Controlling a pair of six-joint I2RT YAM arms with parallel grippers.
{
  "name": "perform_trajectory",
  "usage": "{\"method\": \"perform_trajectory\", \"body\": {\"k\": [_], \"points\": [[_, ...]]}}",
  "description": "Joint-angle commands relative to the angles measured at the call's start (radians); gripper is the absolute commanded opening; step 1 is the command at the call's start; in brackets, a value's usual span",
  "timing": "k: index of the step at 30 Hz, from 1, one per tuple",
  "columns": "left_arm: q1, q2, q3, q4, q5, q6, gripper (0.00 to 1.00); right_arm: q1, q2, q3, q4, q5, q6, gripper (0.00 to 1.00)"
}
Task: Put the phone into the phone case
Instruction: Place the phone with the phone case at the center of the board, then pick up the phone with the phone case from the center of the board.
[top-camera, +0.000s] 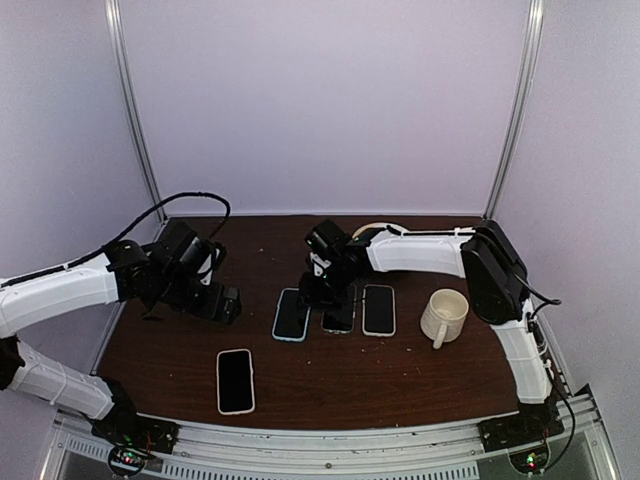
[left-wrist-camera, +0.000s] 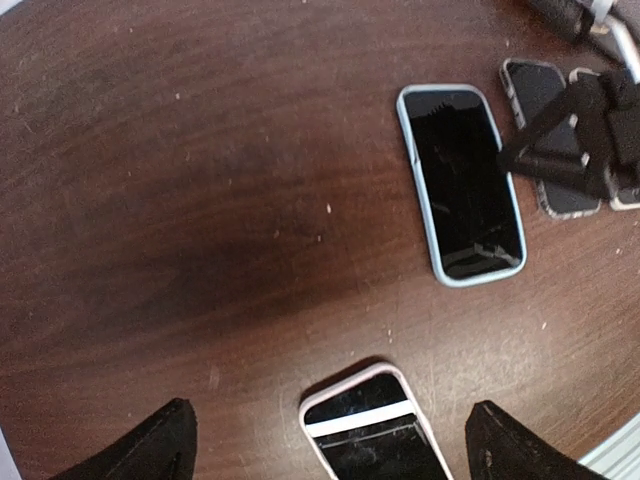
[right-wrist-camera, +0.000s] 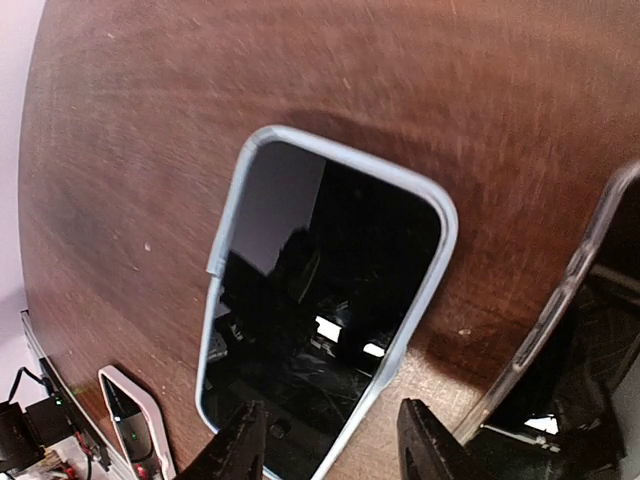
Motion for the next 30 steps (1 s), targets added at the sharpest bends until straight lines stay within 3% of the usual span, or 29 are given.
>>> {"method": "perform_trajectory", "body": {"k": [1,5,7,8,14,17,21,25,30], "points": [[-0.077,0.002,-0.033,-0.132,-0.032,-0.108,0.98,0.017,-0.082,0.084,-0.117,0.115,-0.112,0.5],[-0.199,0.026,-0.058,-0.212,0.014,-0.21,0.98,0.054,-0.162,0.055,-0.182,0.211,-0.16,0.62],[-0.241,0.043,-0.072,-0.226,0.07,-0.262,0.98,0.075,-0.219,0.009,-0.194,0.261,-0.165,0.95],[-0.256,0.052,-0.073,-0.24,0.088,-0.289,0.98,0.085,-0.245,-0.017,-0.194,0.276,-0.164,0.99],[-0.333,0.08,-0.059,-0.275,0.012,-0.478,0.98,0.135,-0.363,-0.172,-0.178,0.347,-0.144,1.0],[-0.363,0.147,-0.005,-0.3,-0.083,-0.589,0.98,0.153,-0.397,-0.24,-0.161,0.363,-0.137,0.99],[-0.381,0.272,0.038,-0.296,-0.111,-0.699,0.97,0.176,-0.427,-0.303,-0.148,0.365,-0.134,0.99],[-0.391,0.363,0.065,-0.284,-0.112,-0.745,0.98,0.194,-0.456,-0.363,-0.136,0.404,-0.127,1.0],[-0.393,0.356,0.011,-0.166,-0.075,-0.758,0.98,0.21,-0.49,-0.422,-0.111,0.413,-0.113,0.99]]}}
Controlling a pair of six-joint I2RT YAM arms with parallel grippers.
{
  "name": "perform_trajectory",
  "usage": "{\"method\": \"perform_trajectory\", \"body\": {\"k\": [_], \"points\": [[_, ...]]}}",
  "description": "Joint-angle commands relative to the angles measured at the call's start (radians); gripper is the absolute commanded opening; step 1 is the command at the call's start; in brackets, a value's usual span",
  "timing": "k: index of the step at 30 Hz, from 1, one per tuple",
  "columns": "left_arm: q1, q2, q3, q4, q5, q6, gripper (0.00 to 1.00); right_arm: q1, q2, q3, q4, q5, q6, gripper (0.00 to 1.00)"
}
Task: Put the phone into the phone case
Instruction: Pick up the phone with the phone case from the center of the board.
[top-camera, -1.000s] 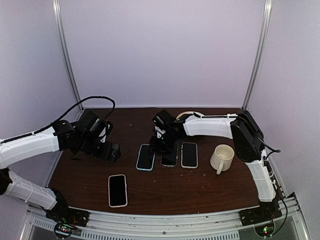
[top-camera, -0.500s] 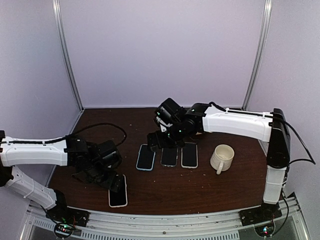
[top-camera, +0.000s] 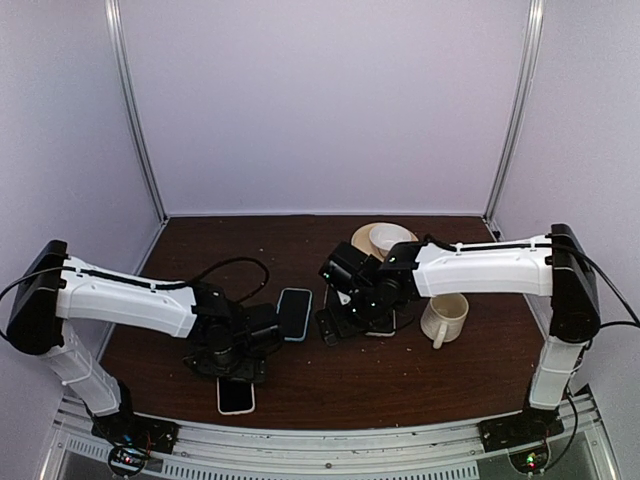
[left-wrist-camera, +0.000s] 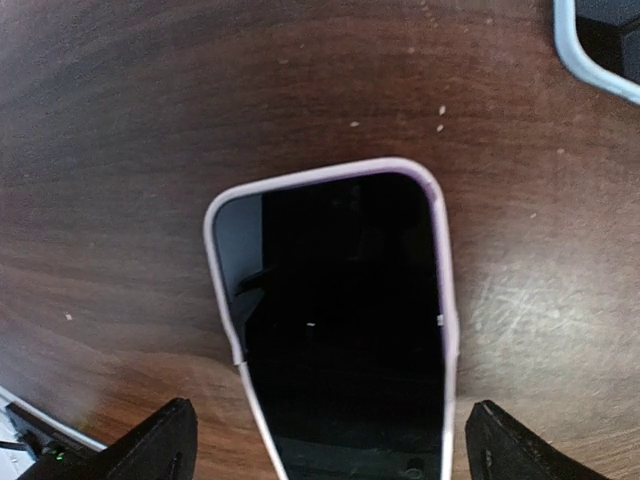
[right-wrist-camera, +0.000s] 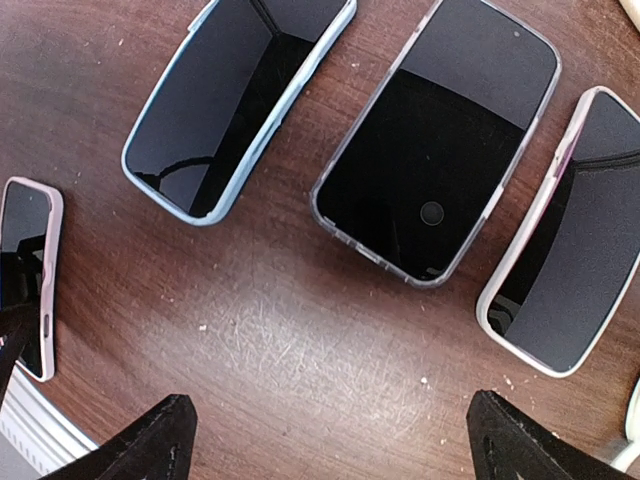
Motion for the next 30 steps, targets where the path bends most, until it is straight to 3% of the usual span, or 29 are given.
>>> {"method": "perform_trajectory", "body": {"k": [1,5,15,24,30], "points": [[-0.004,-0.025,-0.043,0.132,0.017,-0.055,0.98,0.017,-0.068,-0.036,0.035,0.05,0.017,0.99],[-0.005,-0.004,-0.087,0.215,0.063,-0.065,0.98,0.02,-0.081,-0.049,0.032,0.063,0.019,1.0],[-0.004,0.003,-0.086,0.114,0.033,-0.127,0.98,0.023,-0.093,-0.057,0.026,0.075,0.012,1.0],[0.036,0.02,-0.169,0.223,0.129,-0.13,0.97,0.024,-0.097,-0.06,0.02,0.078,0.008,1.0],[0.033,0.004,-0.137,0.167,0.1,-0.11,0.76,0.023,-0.092,-0.039,0.006,0.085,-0.001,0.99]]}}
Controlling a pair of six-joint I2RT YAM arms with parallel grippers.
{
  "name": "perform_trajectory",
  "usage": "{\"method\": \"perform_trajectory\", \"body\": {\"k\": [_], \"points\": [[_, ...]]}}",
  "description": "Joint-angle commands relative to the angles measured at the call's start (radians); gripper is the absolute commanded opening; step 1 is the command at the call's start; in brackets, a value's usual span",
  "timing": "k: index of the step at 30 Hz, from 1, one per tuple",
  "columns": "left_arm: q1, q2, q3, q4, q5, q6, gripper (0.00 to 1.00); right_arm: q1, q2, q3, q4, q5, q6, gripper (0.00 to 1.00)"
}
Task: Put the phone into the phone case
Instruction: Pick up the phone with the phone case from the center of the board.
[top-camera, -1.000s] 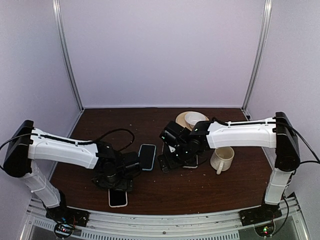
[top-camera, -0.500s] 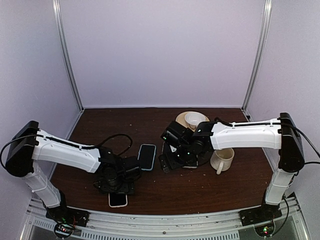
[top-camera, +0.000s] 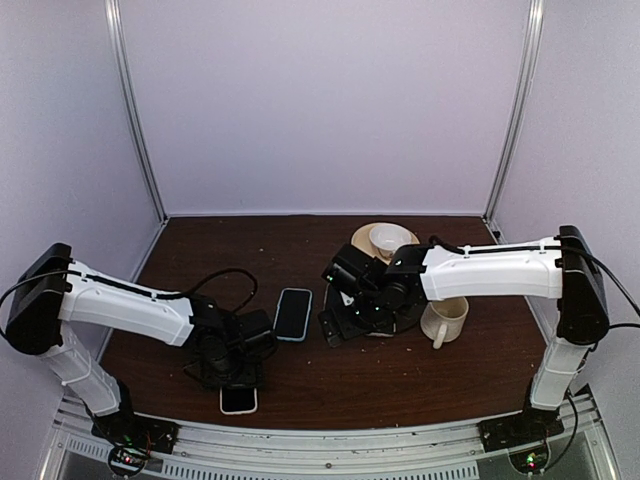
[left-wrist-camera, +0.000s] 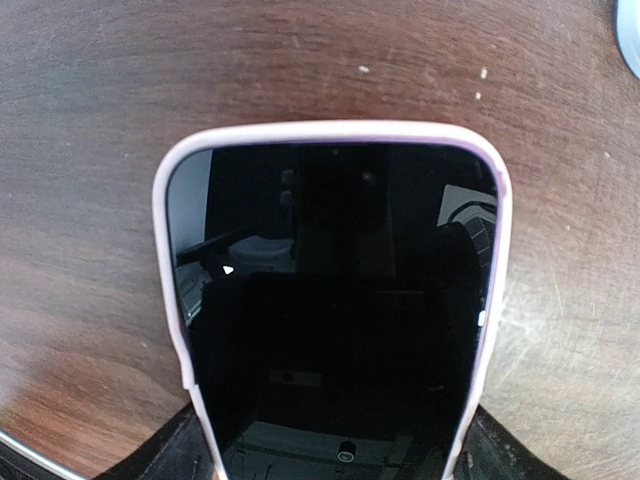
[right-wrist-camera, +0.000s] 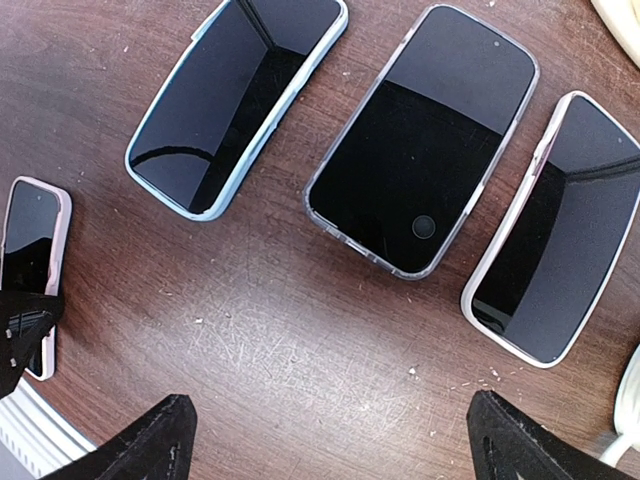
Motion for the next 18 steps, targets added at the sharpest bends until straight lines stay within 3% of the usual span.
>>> {"method": "perform_trajectory", "body": {"k": [1,9,15,18], "points": [[0.004,0.009,-0.002,-0.059,-0.015,0.011,0.75,0.004,-0.036,0.016,-0.017,0.034,-0.008,0.99],[0.011,-0.047,0.039,-0.162,-0.181,0.083,0.68,0.004,-0.05,0.039,-0.038,0.039,-0.029,1.0],[0.119,-0.074,0.105,-0.124,-0.272,0.32,0.68,-0.001,-0.092,0.045,-0.051,0.049,-0.061,0.99],[0.219,-0.084,0.117,-0.049,-0.232,0.445,0.67,-0.011,-0.115,0.046,-0.072,0.053,-0.079,0.99]]}}
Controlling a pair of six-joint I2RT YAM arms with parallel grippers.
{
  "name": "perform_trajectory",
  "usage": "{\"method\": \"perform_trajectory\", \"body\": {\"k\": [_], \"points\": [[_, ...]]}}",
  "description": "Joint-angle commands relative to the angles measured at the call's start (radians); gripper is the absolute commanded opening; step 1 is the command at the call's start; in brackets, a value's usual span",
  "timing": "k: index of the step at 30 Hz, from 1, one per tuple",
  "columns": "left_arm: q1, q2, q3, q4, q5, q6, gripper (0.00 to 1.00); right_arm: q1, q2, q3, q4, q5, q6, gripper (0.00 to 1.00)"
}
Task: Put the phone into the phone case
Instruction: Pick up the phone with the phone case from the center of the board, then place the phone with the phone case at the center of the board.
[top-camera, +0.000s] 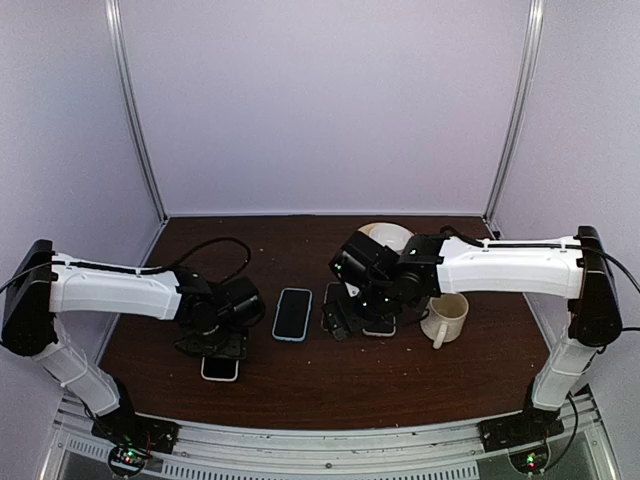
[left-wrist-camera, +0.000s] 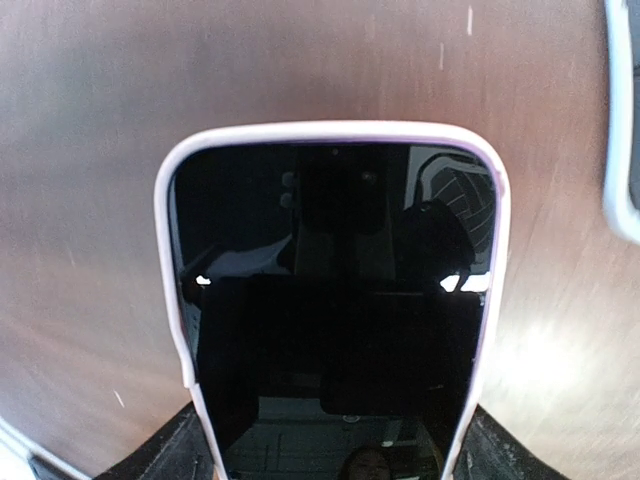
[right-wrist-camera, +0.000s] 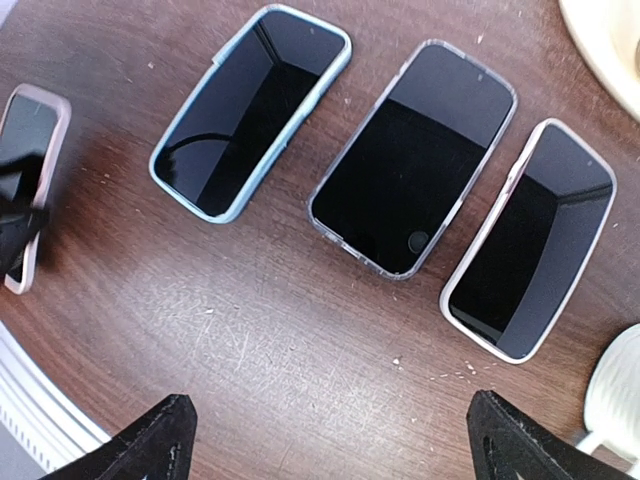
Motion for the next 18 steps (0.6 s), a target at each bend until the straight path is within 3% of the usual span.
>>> {"method": "perform_trajectory", "body": {"k": [1,8,11,18], "points": [[0.14,-0.04,0.051,0.103,-0.028,0.242,0.67,-0.015,-0.068,0.033,-0.042,0.038,-0.041,0.99],[0.207,0.143,0.265,0.145,0.007,0.5,0.67,-0.067,-0.151,0.019,-0.082,0.059,-0.079,1.0],[0.226,0.235,0.368,0.112,0.033,0.525,0.67,-0.091,-0.189,-0.006,-0.087,0.063,-0.08,0.99],[0.303,0.366,0.446,0.064,0.105,0.511,0.64,-0.112,-0.24,-0.05,-0.088,0.063,-0.069,0.99]]}}
